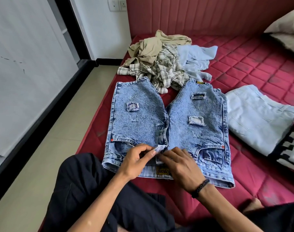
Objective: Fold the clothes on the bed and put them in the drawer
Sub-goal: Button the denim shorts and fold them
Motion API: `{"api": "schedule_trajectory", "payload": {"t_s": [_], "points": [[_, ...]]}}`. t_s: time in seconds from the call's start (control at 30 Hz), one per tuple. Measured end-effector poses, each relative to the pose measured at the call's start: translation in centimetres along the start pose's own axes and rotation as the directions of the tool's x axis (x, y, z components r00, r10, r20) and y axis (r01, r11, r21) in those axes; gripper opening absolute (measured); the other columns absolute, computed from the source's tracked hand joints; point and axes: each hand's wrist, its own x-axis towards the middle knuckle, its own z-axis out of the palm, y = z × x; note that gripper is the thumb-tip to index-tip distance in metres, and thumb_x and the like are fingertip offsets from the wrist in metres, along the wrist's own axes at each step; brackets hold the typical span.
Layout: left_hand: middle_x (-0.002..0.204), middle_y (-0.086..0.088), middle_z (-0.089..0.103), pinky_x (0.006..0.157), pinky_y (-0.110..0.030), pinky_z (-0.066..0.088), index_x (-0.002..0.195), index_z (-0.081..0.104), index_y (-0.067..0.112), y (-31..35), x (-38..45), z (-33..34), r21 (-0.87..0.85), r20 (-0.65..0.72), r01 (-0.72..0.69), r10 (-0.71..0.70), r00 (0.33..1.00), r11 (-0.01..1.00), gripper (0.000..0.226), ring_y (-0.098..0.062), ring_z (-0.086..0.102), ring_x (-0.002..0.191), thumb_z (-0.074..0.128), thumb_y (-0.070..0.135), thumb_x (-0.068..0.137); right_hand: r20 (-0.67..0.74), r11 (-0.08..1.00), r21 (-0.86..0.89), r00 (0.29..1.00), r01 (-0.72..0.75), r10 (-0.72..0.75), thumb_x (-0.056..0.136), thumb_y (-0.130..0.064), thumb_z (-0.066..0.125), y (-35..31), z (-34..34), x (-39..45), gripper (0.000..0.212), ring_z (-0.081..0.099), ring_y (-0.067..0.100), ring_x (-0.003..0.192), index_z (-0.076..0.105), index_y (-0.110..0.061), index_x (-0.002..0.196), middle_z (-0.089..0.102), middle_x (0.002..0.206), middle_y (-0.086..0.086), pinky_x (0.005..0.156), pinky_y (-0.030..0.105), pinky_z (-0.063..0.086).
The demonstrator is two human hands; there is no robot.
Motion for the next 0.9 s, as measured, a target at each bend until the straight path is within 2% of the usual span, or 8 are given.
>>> {"api": "schedule_trajectory", "payload": {"t_s": [0.1, 0.27, 0.4, 0.5, 0.57, 0.7, 0.8, 0.9], "points": [[0.097, 0.001, 0.076, 0.088, -0.041, 0.055, 0.104, 0.078, 0.019, -0.2, 0.8, 0.4, -0.03, 0.045, 0.094, -0.092, 0.995, 0.995, 0.018, -0.009, 0.07, 0.094, 0.066, 0.031, 0.1, 0.002, 0.998, -0.019, 0.998, 0.062, -0.062, 0.1, -0.023, 0.049, -0.1, 0.2, -0.4, 0.025, 0.059, 0.025, 0.088, 0.069, -0.016, 0.113, 0.064, 0.101, 0.0, 0.071, 0.04, 0.052], [0.095, 0.017, 0.075, 0.092, -0.044, 0.055, 0.099, 0.078, 0.032, -1.1, 1.3, 1.0, 0.076, 0.085, 0.154, -0.16, 0.983, 0.985, 0.038, -0.005, 0.07, 0.097, 0.058, 0.062, 0.088, -0.032, 0.997, -0.001, 0.997, 0.073, -0.073, 0.1, -0.018, 0.054, -0.2, 0.4, -0.4, 0.019, 0.059, 0.027, 0.089, 0.07, -0.012, 0.109, 0.065, 0.105, 0.004, 0.073, 0.04, 0.051], [0.093, 0.018, 0.069, 0.088, -0.042, 0.053, 0.105, 0.078, 0.027, -1.2, 1.1, 0.9, 0.154, 0.118, 0.135, -0.154, 0.981, 0.979, 0.03, -0.005, 0.067, 0.093, 0.055, 0.047, 0.103, -0.015, 0.993, 0.011, 0.993, 0.118, -0.118, 0.101, -0.019, 0.054, -0.2, 0.2, -0.6, 0.017, 0.056, 0.027, 0.092, 0.069, -0.012, 0.103, 0.063, 0.106, 0.005, 0.077, 0.04, 0.049], [0.09, 0.015, 0.068, 0.086, -0.037, 0.051, 0.1, 0.077, 0.028, -0.6, 1.2, 0.9, 0.156, 0.143, 0.151, -0.174, 0.974, 0.976, 0.031, -0.005, 0.065, 0.088, 0.048, 0.04, 0.108, 0.03, 0.995, 0.099, 0.999, 0.028, -0.031, 0.102, -0.033, 0.047, -0.3, 0.7, -0.4, 0.027, 0.049, 0.019, 0.122, 0.066, -0.015, 0.108, 0.054, 0.13, 0.001, 0.101, 0.037, 0.043], [0.097, 0.014, 0.071, 0.09, -0.028, 0.051, 0.103, 0.076, 0.026, -0.3, 1.3, 1.0, 0.182, 0.16, 0.138, -0.168, 0.973, 0.974, 0.026, -0.003, 0.067, 0.094, 0.051, 0.033, 0.108, 0.064, 0.983, 0.179, 0.998, -0.035, 0.024, 0.102, -0.039, 0.042, -0.5, 0.9, -0.4, 0.036, 0.039, 0.011, 0.137, 0.063, -0.015, 0.118, 0.045, 0.143, -0.005, 0.113, 0.032, 0.035], [0.091, 0.006, 0.076, 0.08, -0.034, 0.055, 0.1, 0.074, 0.03, -0.7, 1.2, 0.9, 0.152, 0.172, 0.14, -0.165, 0.971, 0.978, 0.008, -0.008, 0.069, 0.082, 0.069, 0.036, 0.097, 0.005, 0.986, 0.163, 1.0, 0.027, -0.029, 0.097, -0.014, 0.054, -0.6, 0.4, -0.5, 0.018, 0.06, 0.029, 0.107, 0.064, -0.009, 0.111, 0.062, 0.118, 0.007, 0.088, 0.042, 0.054], [0.079, 0.006, 0.072, 0.062, -0.022, 0.049, 0.097, 0.075, 0.028, -0.5, 0.9, 1.3, 0.086, 0.143, 0.161, -0.172, 0.975, 0.983, 0.01, 0.001, 0.057, 0.065, 0.081, 0.028, 0.089, -0.019, 0.982, 0.175, 0.996, -0.078, 0.083, 0.09, -0.008, 0.068, -0.3, 0.9, -0.7, 0.049, 0.061, 0.026, 0.097, 0.053, -0.014, 0.136, 0.063, 0.107, 0.001, 0.082, 0.036, 0.055], [0.077, 0.012, 0.07, 0.057, -0.011, 0.041, 0.103, 0.077, 0.023, -0.5, 0.8, 1.6, 0.104, 0.131, 0.136, -0.149, 0.98, 0.985, 0.019, 0.006, 0.053, 0.059, 0.085, 0.023, 0.085, -0.022, 0.978, 0.166, 0.991, -0.127, 0.132, 0.091, -0.013, 0.062, -0.4, 1.5, -0.9, 0.043, 0.058, 0.026, 0.095, 0.059, -0.019, 0.133, 0.061, 0.106, 0.001, 0.069, 0.038, 0.056]]}}
